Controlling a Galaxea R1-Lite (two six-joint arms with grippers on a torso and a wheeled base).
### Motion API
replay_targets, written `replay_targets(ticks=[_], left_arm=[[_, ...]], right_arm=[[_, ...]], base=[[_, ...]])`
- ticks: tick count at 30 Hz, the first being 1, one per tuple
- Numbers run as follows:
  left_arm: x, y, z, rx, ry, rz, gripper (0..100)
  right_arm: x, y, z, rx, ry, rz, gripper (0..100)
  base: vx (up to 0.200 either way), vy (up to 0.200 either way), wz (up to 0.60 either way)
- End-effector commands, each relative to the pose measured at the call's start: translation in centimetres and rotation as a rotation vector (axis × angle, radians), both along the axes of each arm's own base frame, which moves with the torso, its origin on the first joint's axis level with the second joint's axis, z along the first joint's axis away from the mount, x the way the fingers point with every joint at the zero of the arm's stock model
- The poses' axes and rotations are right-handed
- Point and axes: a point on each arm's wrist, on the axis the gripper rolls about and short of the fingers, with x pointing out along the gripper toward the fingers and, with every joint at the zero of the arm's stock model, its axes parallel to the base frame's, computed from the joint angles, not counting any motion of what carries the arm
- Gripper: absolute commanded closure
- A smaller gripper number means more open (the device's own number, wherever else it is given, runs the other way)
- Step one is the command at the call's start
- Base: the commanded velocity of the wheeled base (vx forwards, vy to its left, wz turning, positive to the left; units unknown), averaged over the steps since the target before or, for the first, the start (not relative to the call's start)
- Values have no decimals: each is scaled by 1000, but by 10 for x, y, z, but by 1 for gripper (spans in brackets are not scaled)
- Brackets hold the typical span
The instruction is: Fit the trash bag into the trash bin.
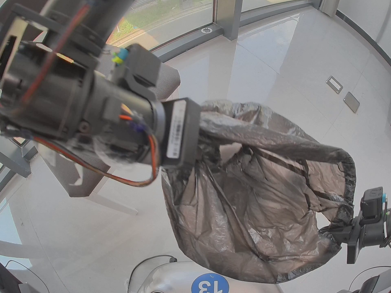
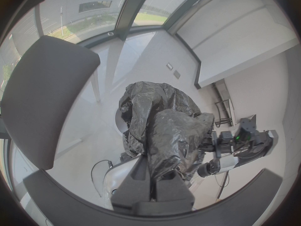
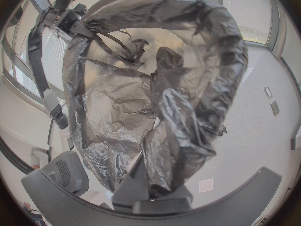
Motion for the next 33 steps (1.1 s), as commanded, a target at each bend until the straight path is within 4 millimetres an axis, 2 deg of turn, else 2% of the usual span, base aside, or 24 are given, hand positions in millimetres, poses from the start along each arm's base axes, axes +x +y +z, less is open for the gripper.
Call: replay_targets(ticks=[1,8,17,21,24,29,33], left_arm=[[26,-27,-33,101,81,9,100],[47,-31,-44,107,82,41,100],[98,-52,-79,97,71,103,100],[113,-57,-93,126,101,121,100],[116,-55,-98,140,124,129,100],[112,-51,-97,150,156,117,100],[121,-49,-106,151,191,119,100]], right_arm=[[-8,-7,-8,5,36,27,100],[10,4,-15,-15,101,35,100],[50,22,-26,-67,135,10,100],[72,24,-36,-118,167,-4,100],[85,29,-41,-104,196,7,100],[94,36,-47,-109,211,21,100],[103,39,-55,-127,234,20,100]], base=[[0,0,0],[0,0,0],[0,0,0],[0,0,0],[0,0,0],[0,0,0],[0,0,0]])
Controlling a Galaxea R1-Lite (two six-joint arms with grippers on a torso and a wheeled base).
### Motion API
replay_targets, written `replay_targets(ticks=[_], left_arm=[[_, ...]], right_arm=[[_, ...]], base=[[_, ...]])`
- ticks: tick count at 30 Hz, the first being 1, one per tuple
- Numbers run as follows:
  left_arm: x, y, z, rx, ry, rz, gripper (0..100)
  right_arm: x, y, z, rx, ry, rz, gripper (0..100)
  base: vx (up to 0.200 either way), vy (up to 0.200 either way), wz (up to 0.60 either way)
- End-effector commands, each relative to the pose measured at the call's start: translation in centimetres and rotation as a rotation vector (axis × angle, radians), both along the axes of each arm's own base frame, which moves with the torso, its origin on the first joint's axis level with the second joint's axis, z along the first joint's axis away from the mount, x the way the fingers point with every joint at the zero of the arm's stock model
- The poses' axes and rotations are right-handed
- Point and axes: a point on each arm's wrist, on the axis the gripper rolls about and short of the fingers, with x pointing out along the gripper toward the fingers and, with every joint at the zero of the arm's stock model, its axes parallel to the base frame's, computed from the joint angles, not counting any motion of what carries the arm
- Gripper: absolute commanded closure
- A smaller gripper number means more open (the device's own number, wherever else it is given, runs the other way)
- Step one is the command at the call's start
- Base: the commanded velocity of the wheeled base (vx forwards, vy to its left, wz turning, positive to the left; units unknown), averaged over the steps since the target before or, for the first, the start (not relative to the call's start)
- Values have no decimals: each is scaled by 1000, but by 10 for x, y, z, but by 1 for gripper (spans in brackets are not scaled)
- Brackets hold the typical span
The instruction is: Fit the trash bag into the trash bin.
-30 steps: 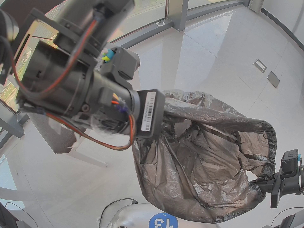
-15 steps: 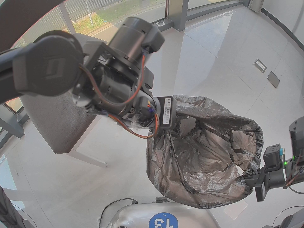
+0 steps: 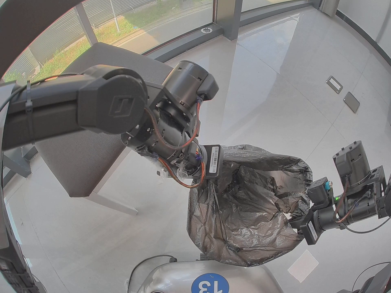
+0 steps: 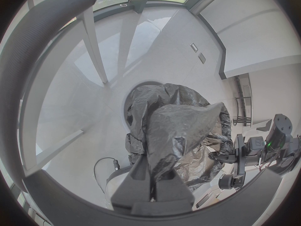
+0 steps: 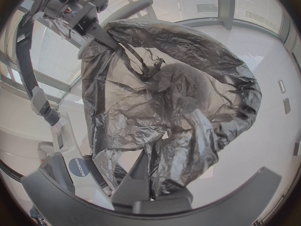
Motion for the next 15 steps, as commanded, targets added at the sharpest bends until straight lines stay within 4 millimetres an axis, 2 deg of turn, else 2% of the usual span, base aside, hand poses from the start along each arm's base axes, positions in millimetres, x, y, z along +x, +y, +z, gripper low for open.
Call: replay_targets(ticks=[1,11,13,14,15], left_arm=[[13,1,-13,10,36,14,100],[59,-1,-40,-14,85,52,100],[72,-1,-47,-19,82,68,100],[72,-1,-47,-19,82,68,100],[84,4,-59,-5,104,94,100]], right_arm=[[14,6,-18,-40,65,-6,100],[50,7,-36,-32,61,-67,100],[64,4,-39,-21,64,-90,100],[64,4,-39,-21,64,-90,100],[78,-1,-38,0,62,-110,100]], base=[[0,0,0],[0,0,0],[0,0,0],[0,0,0],[0,0,0]])
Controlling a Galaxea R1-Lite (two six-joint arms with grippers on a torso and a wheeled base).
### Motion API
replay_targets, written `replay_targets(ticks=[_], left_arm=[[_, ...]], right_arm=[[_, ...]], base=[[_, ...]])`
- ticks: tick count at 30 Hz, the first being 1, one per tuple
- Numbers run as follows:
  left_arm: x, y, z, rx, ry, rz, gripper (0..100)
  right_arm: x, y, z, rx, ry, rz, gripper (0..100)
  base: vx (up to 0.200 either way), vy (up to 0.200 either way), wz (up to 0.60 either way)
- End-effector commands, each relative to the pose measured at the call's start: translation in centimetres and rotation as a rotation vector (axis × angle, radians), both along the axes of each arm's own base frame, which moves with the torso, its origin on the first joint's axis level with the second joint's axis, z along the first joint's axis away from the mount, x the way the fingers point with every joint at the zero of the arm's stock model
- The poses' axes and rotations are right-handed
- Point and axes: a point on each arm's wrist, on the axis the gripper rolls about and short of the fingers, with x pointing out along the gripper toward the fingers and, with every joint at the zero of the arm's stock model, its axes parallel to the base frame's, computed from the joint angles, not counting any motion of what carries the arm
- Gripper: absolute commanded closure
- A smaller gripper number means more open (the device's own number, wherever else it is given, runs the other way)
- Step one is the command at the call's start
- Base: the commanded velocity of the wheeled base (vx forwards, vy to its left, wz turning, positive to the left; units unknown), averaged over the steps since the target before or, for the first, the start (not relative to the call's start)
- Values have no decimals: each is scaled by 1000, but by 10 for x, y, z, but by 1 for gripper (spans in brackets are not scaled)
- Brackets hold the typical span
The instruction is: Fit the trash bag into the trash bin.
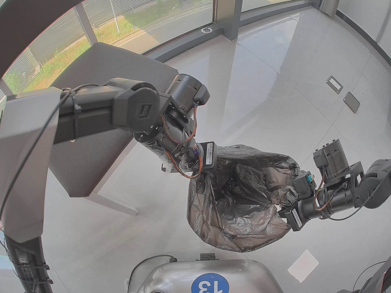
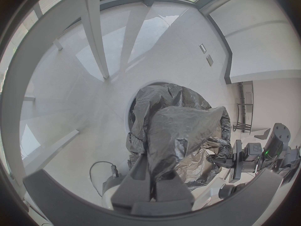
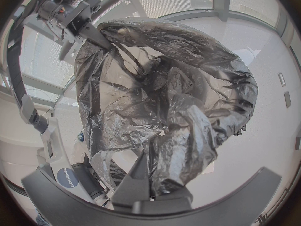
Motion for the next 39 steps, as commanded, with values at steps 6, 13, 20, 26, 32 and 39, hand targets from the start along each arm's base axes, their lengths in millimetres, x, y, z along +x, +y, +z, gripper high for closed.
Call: replay_targets(ticks=[6,13,20,26,32,39], left_arm=[[44,6,-57,60,98,76,100],[53,-1,-86,66,161,128,100],[48,-11,-91,48,196,185,100],[42,-11,-73,21,164,209,100],[40,-8,-56,-10,115,204,100],[41,-8,-48,-20,59,235,100]], right_arm=[[58,-21,-19,3,25,-89,100],[93,-36,-21,35,-26,-125,100],[105,-36,-23,47,-69,-133,100],[108,-36,-17,60,-130,-128,100],[107,-36,-14,48,-150,-107,100],[104,-43,-11,8,-171,-79,100]], base=[[0,0,0],[0,0,0],[0,0,0],[0,0,0],[0,0,0],[0,0,0]])
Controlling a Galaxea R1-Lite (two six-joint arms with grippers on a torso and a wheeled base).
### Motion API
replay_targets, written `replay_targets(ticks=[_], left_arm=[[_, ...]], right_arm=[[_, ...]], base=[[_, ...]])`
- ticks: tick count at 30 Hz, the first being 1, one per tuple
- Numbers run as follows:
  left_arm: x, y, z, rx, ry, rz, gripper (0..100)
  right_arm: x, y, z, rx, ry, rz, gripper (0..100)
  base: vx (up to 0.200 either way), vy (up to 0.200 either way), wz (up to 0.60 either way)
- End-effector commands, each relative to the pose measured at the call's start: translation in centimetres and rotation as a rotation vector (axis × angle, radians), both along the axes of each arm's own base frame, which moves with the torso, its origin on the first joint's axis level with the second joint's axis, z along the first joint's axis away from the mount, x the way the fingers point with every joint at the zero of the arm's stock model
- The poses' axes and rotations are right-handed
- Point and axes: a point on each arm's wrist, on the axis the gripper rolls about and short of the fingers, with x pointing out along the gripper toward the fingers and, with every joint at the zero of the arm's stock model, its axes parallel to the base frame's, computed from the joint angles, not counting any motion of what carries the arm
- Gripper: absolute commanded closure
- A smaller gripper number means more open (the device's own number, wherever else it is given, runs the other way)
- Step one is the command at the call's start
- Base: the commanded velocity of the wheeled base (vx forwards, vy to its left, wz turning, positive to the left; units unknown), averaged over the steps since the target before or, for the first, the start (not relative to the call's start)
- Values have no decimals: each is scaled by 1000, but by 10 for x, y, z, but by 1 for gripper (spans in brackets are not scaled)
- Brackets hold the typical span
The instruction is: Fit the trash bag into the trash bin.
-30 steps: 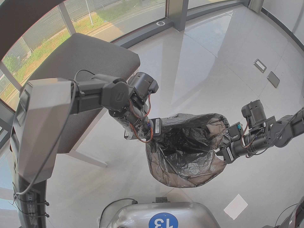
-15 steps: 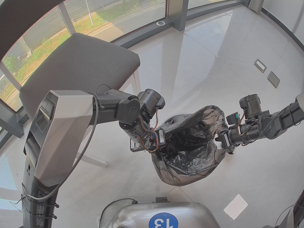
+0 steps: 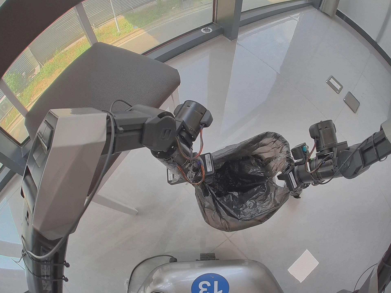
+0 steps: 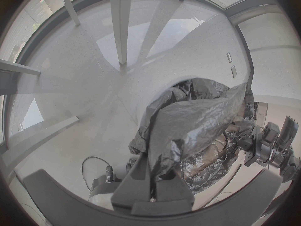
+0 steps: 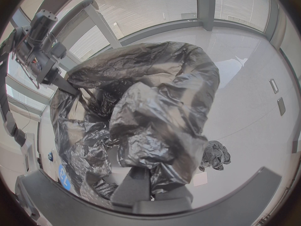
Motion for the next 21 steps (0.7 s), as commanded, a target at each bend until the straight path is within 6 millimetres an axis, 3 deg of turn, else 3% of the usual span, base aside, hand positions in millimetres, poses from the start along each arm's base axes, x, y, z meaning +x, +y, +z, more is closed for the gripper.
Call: replay_targets(ticks=[1,6,9,13,20,21], left_arm=[[1,3,12,-20,-51,28,100],[3,3,12,-49,-49,75,100],[1,-7,-1,-31,-21,60,100],[3,-8,-6,-23,-18,60,100],[10,7,5,-40,-42,87,100],[9,7,4,-35,-38,87,100]], right_arm=[[-7,-6,6,-14,-14,3,100],[-23,-14,3,-55,13,25,100],[-33,-18,-1,-69,37,29,100],[-33,-20,0,-70,32,25,100],[-28,-19,0,-69,19,25,100],[-26,-18,1,-68,11,27,0]], base=[[0,0,0],[0,0,0],[0,0,0],[0,0,0],[0,0,0],[0,0,0]])
